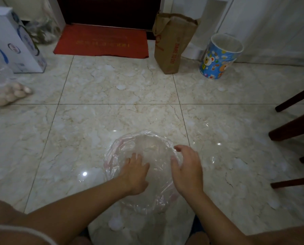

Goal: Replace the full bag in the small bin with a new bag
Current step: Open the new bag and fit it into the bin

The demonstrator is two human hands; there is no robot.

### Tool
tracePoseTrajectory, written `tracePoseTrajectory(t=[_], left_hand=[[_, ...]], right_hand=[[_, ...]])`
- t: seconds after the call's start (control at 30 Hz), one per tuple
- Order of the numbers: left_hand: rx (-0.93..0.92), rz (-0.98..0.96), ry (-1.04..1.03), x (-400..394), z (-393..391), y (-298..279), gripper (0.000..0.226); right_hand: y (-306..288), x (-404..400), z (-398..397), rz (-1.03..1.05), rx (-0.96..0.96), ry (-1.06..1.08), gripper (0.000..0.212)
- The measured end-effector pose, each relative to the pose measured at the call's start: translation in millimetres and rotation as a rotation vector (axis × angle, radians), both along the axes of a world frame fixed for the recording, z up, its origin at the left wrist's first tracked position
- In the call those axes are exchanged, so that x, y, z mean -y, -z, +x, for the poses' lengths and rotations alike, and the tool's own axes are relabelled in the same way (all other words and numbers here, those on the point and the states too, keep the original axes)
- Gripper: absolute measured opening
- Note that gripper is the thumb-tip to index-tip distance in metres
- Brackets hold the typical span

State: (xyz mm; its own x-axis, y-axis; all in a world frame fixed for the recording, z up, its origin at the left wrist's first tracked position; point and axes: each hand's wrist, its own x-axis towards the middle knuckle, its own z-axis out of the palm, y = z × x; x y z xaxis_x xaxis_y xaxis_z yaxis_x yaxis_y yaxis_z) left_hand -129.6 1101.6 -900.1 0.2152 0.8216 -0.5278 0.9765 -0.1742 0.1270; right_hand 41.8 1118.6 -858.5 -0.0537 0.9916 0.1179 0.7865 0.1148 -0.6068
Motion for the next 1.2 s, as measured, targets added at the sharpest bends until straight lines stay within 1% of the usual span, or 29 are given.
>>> tracePoseTrajectory(t=[0.07,0.13,0.2,0.27,0.33,0.4,0.53,0.63,0.73,0.87,0.97,1.1,1.2], left_hand=[[-0.053,-0.09,0.064,-4,-3,13,0.081],[-0.11,-0.172,0.136,-8,0,27,0.088],[-0.1,-0.267,0.091,-12,5,41,0.091],[-0.06,-0.346,-0.027,-17,9,54,0.096],[-0.053,-0.388,-0.097,-21,10,64,0.106],[-0.065,-0.42,-0.113,-24,9,73,0.114],[-0.105,-0.484,-0.13,-31,6,89,0.126],[-0.153,-0.479,-0.074,-34,8,103,0.12],[-0.19,-0.436,-0.006,-33,11,117,0.114],[-0.174,-0.448,0.0,-32,14,133,0.108],[-0.152,-0.436,0.014,-36,16,134,0.104],[-0.19,-0.378,0.08,-40,17,133,0.106],[-0.213,-0.393,0.084,-43,19,125,0.111]], right_hand=[[8,-1,-5,0.057,0.215,-0.196,0.044],[16,-7,-8,0.007,0.383,-0.315,0.07],[26,-15,-7,-0.095,0.475,-0.404,0.088],[36,-19,-4,-0.178,0.517,-0.45,0.094],[42,-20,-2,-0.197,0.561,-0.468,0.096],[47,-21,0,-0.199,0.582,-0.469,0.094],[53,-23,5,-0.155,0.488,-0.462,0.088],[55,-23,5,-0.136,0.429,-0.423,0.092],[56,-21,3,-0.117,0.429,-0.405,0.095],[57,-22,4,-0.1,0.446,-0.409,0.093],[57,-21,3,-0.102,0.468,-0.415,0.093],[57,-21,2,-0.099,0.505,-0.412,0.091],[58,-21,2,-0.095,0.512,-0.412,0.09]])
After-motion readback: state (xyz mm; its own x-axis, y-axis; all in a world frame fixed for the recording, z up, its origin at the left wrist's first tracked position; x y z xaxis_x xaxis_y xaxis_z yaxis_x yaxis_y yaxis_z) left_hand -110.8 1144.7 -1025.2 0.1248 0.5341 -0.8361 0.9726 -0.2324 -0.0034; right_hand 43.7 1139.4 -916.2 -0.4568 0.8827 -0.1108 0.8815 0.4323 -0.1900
